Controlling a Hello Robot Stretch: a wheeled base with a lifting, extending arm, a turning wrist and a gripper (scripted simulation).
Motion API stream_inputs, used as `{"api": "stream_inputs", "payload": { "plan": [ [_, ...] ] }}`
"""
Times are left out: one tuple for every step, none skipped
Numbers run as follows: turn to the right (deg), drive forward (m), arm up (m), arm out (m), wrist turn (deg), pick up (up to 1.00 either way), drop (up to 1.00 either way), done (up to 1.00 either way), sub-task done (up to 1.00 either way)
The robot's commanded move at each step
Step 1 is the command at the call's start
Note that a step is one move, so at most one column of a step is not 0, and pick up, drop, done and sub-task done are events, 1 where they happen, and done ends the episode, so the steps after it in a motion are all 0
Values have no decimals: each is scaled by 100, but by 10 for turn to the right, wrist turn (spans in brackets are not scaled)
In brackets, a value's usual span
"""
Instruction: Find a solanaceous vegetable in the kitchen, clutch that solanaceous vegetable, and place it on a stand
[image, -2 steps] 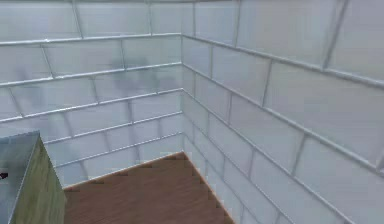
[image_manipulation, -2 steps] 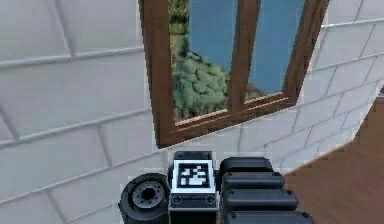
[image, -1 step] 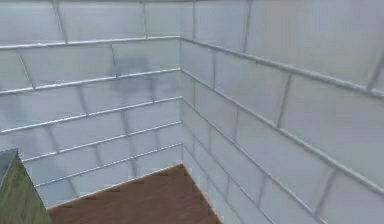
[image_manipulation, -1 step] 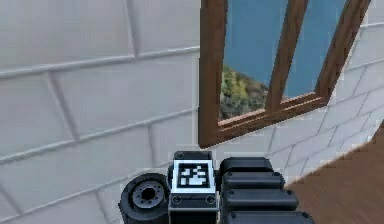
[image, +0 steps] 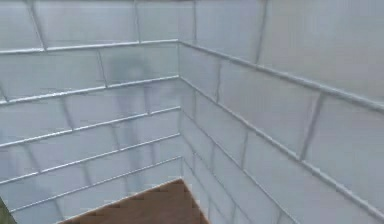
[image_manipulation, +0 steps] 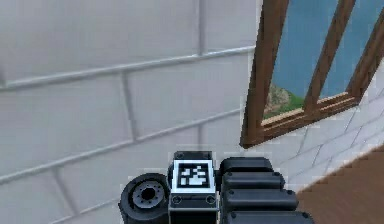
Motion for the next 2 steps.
{"api": "stream_inputs", "payload": {
  "plan": [
    [-210,0,0,0,0,0,0,0,0],
    [0,55,0,0,0,0,0,0,0]
  ]
}}
